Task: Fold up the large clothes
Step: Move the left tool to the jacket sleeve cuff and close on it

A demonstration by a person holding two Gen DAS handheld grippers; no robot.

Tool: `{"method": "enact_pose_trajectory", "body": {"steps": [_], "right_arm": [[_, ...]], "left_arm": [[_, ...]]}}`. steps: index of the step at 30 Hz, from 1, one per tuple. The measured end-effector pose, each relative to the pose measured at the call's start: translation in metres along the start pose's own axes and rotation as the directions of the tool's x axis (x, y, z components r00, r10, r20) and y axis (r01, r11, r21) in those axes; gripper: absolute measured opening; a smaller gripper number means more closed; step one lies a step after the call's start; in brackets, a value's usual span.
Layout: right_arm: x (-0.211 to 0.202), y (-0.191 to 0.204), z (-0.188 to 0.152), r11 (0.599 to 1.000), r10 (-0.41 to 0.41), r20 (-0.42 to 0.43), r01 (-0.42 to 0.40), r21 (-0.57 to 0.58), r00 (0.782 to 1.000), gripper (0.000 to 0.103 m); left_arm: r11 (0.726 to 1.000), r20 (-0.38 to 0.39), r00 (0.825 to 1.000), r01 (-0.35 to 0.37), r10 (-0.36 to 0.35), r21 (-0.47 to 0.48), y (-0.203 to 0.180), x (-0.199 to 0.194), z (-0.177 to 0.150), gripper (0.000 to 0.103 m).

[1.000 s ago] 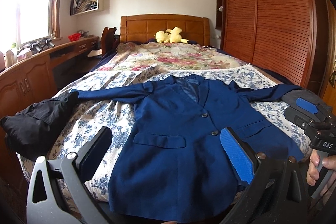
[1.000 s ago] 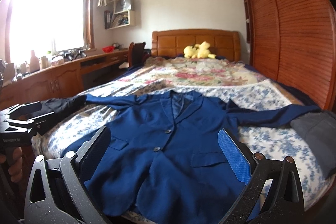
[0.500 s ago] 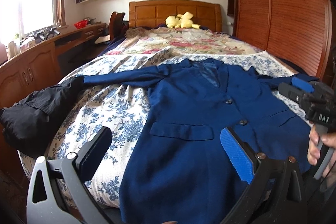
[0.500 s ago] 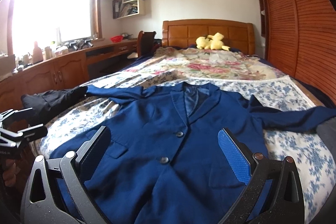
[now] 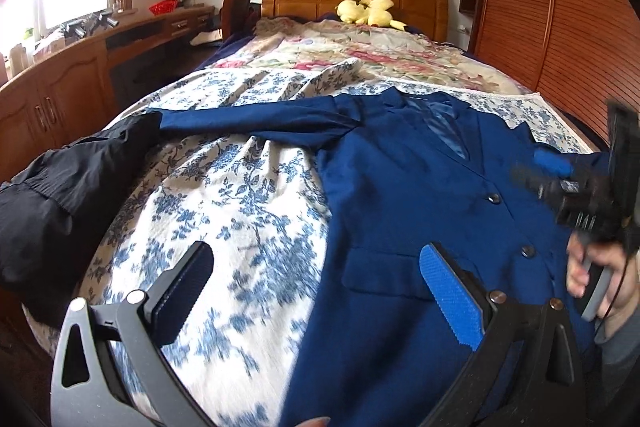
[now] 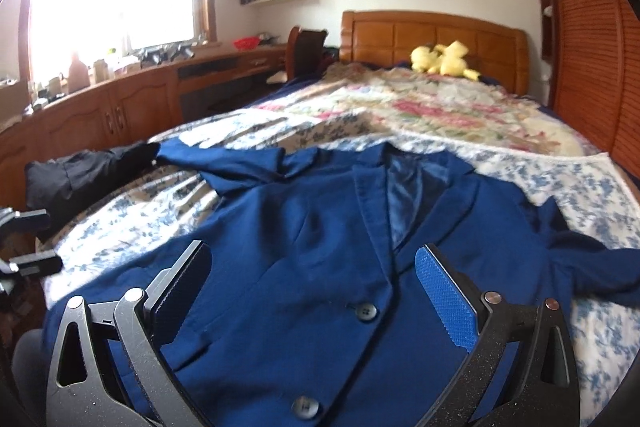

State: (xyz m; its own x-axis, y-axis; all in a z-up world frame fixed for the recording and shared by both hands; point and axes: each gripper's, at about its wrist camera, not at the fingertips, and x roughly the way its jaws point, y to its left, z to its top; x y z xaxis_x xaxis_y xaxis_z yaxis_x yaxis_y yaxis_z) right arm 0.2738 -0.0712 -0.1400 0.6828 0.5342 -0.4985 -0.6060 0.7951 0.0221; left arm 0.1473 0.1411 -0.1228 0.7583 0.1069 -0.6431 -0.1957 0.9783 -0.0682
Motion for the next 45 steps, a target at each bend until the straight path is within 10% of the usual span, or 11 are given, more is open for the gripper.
{"method": "enact_pose_trajectory", "body": {"steps": [5, 12, 21, 26, 38, 42, 44, 45], "right_arm": [[0.043, -0.004, -0.030, 0.999, 0.036, -0.138, -0.035, 0.007, 0.990, 0.103], [0.038, -0.007, -0.031, 0.999, 0.048, -0.126, -0.046, 0.021, 0.991, 0.103], [0.040, -0.006, -0.031, 0.999, 0.046, -0.123, -0.045, 0.018, 0.991, 0.103], [0.040, -0.005, -0.031, 0.999, 0.047, -0.125, -0.046, 0.017, 0.991, 0.103], [0.041, -0.007, -0.031, 0.998, 0.067, -0.129, -0.064, 0.029, 0.989, 0.103], [0.040, -0.008, -0.032, 0.997, 0.074, -0.125, -0.070, 0.037, 0.989, 0.103], [0.039, -0.009, -0.032, 0.996, 0.077, -0.121, -0.073, 0.042, 0.990, 0.103], [0.039, -0.009, -0.032, 0.996, 0.078, -0.119, -0.073, 0.044, 0.990, 0.103]], "left_arm": [[1.000, -0.038, 0.999, -0.016, 0.017, 0.017, 0.018, 0.034, 0.022, 0.103], [0.999, -0.093, 0.995, -0.049, 0.049, 0.004, 0.048, 0.095, 0.059, 0.102], [0.991, -0.111, 0.991, -0.089, 0.078, -0.102, 0.102, 0.181, 0.108, 0.075], [0.964, -0.144, 0.977, -0.182, 0.156, -0.192, 0.138, 0.225, 0.124, 0.073], [0.888, -0.238, 0.969, -0.168, 0.068, -0.427, 0.167, 0.263, 0.122, 0.071], [0.867, -0.255, 0.965, -0.173, 0.055, -0.468, 0.166, 0.265, 0.121, 0.051], [0.865, -0.260, 0.965, -0.163, 0.040, -0.474, 0.164, 0.266, 0.123, 0.013], [0.867, -0.262, 0.964, -0.170, 0.047, -0.468, 0.161, 0.265, 0.126, 0.010]]}}
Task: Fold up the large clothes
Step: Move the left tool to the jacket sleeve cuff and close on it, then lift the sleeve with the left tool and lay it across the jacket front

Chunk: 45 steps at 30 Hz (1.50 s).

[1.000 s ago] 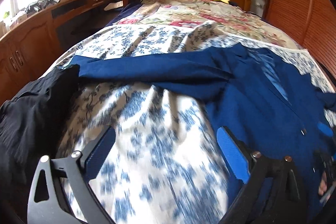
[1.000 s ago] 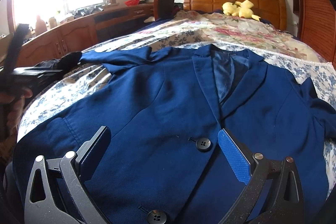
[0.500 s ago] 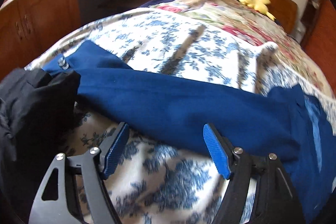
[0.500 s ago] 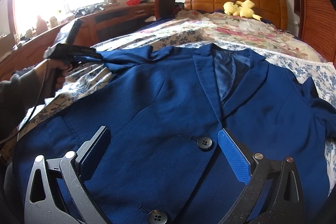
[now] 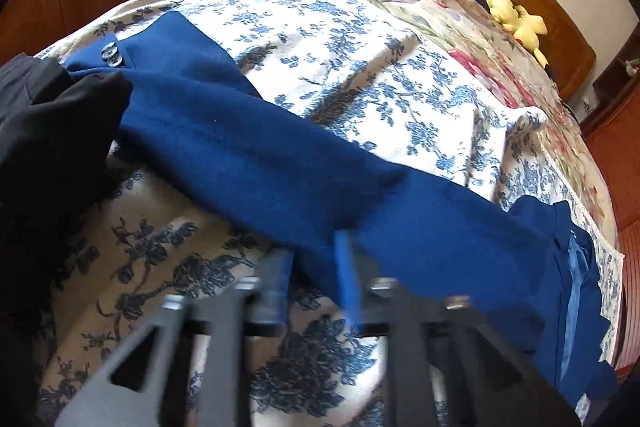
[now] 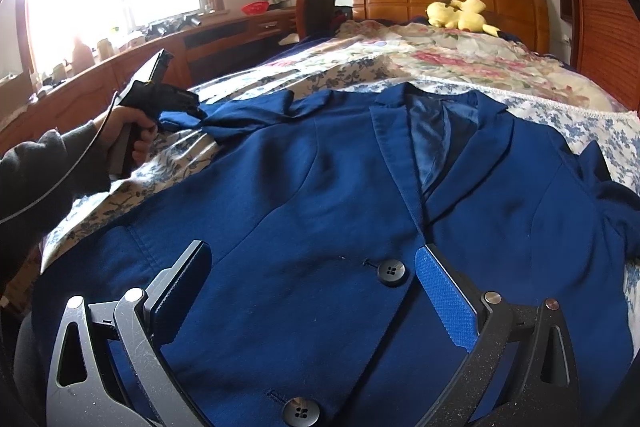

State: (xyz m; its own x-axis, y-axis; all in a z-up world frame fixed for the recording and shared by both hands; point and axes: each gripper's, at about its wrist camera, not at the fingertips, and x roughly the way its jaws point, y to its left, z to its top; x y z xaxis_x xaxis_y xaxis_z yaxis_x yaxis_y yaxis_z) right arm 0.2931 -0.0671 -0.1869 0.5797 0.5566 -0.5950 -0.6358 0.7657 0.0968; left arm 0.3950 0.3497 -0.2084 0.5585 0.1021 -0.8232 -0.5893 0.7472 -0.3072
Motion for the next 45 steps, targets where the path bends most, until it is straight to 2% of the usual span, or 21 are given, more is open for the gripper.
{"method": "enact_pose_trajectory", "body": {"steps": [1, 4, 7, 9, 13, 16, 18, 21, 27, 30, 32, 35, 42, 45], "right_arm": [[0.000, 0.000, 0.000, 1.000, 0.002, 0.000, -0.002, 0.003, 1.000, 0.103], [0.000, -0.001, 0.000, 1.000, 0.003, 0.000, -0.003, 0.005, 1.000, 0.103], [-0.001, -0.001, 0.000, 1.000, 0.006, -0.001, -0.006, 0.008, 1.000, 0.103], [-0.001, -0.001, 0.000, 1.000, 0.007, 0.000, -0.007, 0.010, 1.000, 0.103], [-0.002, -0.001, -0.001, 1.000, 0.008, 0.003, -0.008, 0.014, 1.000, 0.103], [-0.002, -0.001, 0.000, 1.000, 0.007, 0.003, -0.007, 0.013, 1.000, 0.103], [-0.002, 0.000, 0.000, 1.000, 0.006, 0.003, -0.006, 0.012, 1.000, 0.103], [-0.002, -0.001, 0.000, 1.000, 0.006, 0.005, -0.006, 0.013, 1.000, 0.103], [-0.002, -0.001, 0.001, 1.000, 0.005, 0.005, -0.005, 0.010, 1.000, 0.103], [-0.002, -0.002, 0.001, 1.000, 0.006, 0.006, -0.006, 0.010, 1.000, 0.103], [-0.002, -0.001, 0.001, 1.000, 0.005, 0.005, -0.005, 0.010, 1.000, 0.103], [-0.002, -0.001, 0.001, 1.000, 0.005, 0.006, -0.005, 0.009, 1.000, 0.103], [-0.001, -0.001, 0.001, 1.000, 0.003, 0.005, -0.003, 0.007, 1.000, 0.103], [-0.001, -0.001, 0.001, 1.000, 0.004, 0.005, -0.004, 0.008, 1.000, 0.103]], "left_arm": [[0.999, 0.019, 1.000, -0.024, 0.024, 0.025, -0.007, -0.006, 0.000, 0.003], [0.987, 0.093, 0.993, -0.090, 0.078, 0.133, -0.035, -0.029, -0.003, 0.001], [0.971, 0.141, 0.989, -0.070, 0.039, 0.227, -0.068, -0.060, -0.011, 0.001], [0.948, 0.165, 0.986, -0.057, 0.005, 0.313, -0.096, -0.086, -0.023, 0.001], [0.899, 0.162, 0.984, -0.008, -0.071, 0.438, -0.136, -0.124, -0.050, 0.001], [0.869, 0.149, 0.985, 0.005, -0.090, 0.495, -0.151, -0.138, -0.064, 0.005], [0.855, 0.140, 0.986, 0.003, -0.089, 0.519, -0.154, -0.142, -0.070, 0.010], [0.837, 0.136, 0.985, 0.011, -0.102, 0.547, -0.150, -0.151, -0.079, 0.023], [0.807, 0.159, 0.977, 0.018, -0.139, 0.591, -0.136, -0.173, -0.095, 0.053], [0.793, 0.170, 0.973, 0.020, -0.156, 0.609, -0.124, -0.185, -0.101, 0.055], [0.792, 0.196, 0.969, -0.002, -0.149, 0.610, -0.114, -0.189, -0.103, 0.055], [0.807, 0.212, 0.971, -0.038, -0.109, 0.589, -0.097, -0.180, -0.097, 0.055], [0.873, 0.193, 0.981, -0.103, 0.011, 0.476, -0.043, -0.115, -0.065, 0.055], [0.889, 0.178, 0.983, -0.115, 0.039, 0.443, -0.029, -0.090, -0.056, 0.055]]}}
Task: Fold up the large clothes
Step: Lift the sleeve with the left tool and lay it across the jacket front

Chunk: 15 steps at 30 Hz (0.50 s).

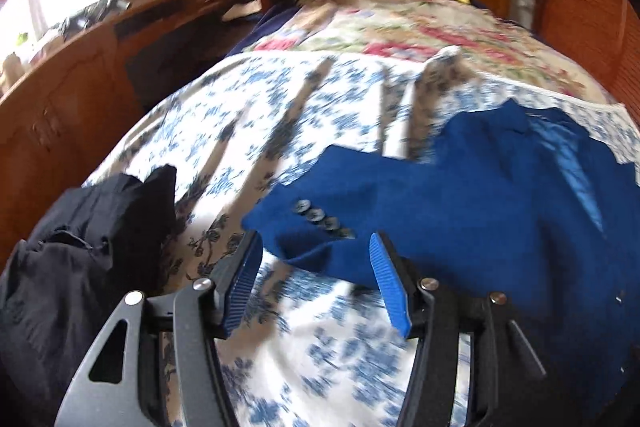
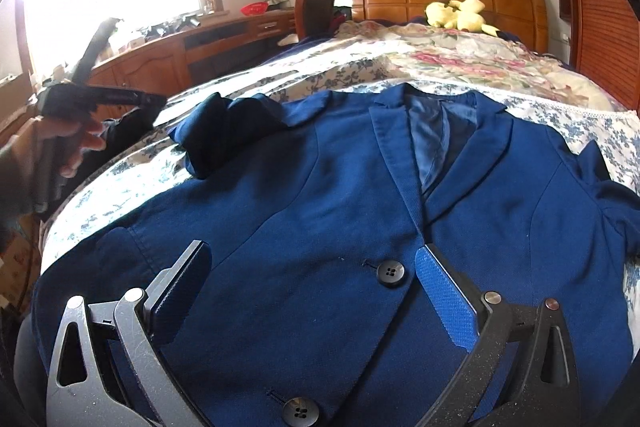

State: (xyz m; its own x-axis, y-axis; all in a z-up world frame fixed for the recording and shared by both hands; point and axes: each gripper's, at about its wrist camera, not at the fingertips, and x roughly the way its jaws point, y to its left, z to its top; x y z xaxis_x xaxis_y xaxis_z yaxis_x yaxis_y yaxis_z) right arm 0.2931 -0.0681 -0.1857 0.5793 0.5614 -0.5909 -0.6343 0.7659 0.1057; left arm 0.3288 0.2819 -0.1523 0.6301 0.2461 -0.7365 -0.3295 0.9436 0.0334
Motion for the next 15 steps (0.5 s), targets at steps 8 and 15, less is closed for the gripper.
{"method": "enact_pose_trajectory", "body": {"steps": [8, 15], "right_arm": [[0.000, -0.001, -0.002, 1.000, 0.004, -0.004, -0.004, -0.004, 1.000, 0.103], [0.000, 0.000, -0.002, 1.000, 0.005, -0.005, -0.005, -0.005, 1.000, 0.103]], "left_arm": [[0.993, -0.091, 0.996, -0.029, 0.019, -0.111, 0.027, 0.060, 0.002, 0.055], [0.983, -0.145, 0.989, -0.021, -0.006, -0.180, 0.031, 0.081, -0.003, 0.055]]}}
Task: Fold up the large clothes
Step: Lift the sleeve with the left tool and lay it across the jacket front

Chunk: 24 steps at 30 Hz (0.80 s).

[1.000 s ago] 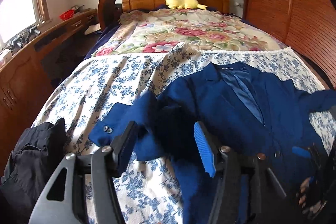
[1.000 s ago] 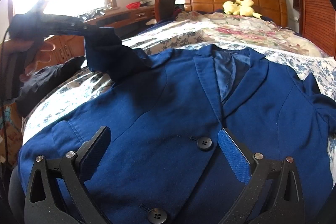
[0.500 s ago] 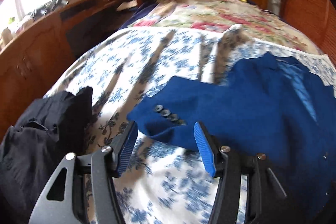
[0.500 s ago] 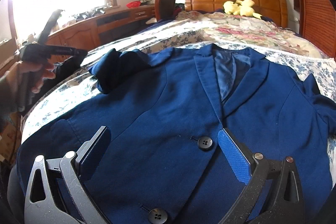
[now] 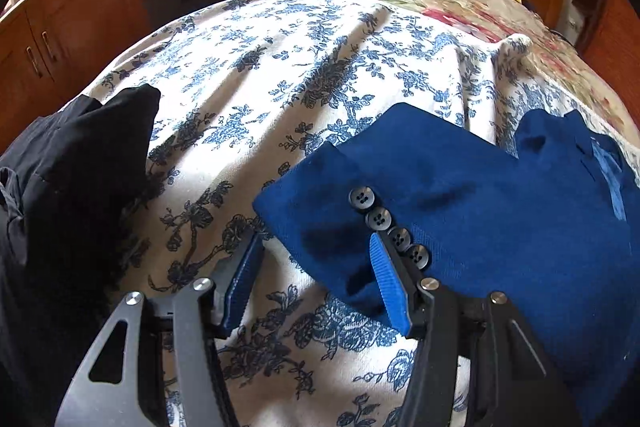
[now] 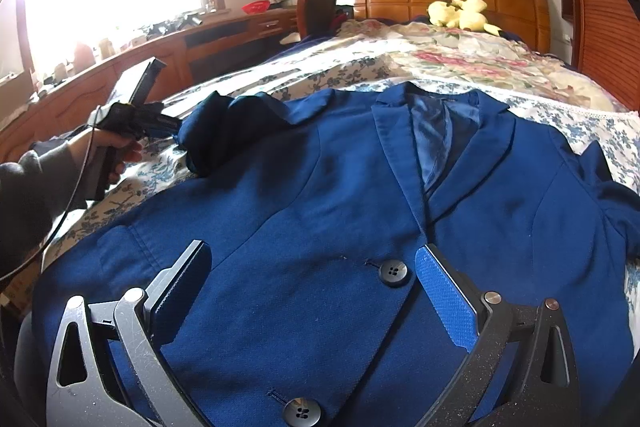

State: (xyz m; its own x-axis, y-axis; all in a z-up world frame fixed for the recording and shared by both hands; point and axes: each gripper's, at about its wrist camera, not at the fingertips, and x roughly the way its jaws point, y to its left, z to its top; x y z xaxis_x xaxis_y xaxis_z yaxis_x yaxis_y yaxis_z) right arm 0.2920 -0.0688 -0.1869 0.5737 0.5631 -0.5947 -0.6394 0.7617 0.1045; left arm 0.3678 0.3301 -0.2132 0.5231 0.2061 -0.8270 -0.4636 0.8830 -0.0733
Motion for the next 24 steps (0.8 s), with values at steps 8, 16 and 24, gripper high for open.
{"method": "enact_pose_trajectory", "body": {"steps": [8, 16, 24], "right_arm": [[0.000, 0.000, 0.000, 1.000, -0.002, 0.001, 0.002, -0.002, 1.000, 0.103], [-0.007, -0.001, 0.004, 1.000, 0.002, 0.013, -0.002, 0.010, 1.000, 0.103], [-0.049, -0.017, 0.002, 0.999, -0.010, 0.030, 0.009, 0.046, 1.000, 0.103]], "left_arm": [[0.996, 0.026, 0.999, -0.037, 0.035, 0.078, -0.021, -0.019, 0.005, 0.004], [0.985, 0.253, 0.967, -0.002, -0.042, 0.171, -0.080, -0.134, 0.023, 0.002], [0.946, 0.372, 0.905, 0.088, -0.206, 0.311, -0.161, -0.244, 0.016, 0.002]]}}
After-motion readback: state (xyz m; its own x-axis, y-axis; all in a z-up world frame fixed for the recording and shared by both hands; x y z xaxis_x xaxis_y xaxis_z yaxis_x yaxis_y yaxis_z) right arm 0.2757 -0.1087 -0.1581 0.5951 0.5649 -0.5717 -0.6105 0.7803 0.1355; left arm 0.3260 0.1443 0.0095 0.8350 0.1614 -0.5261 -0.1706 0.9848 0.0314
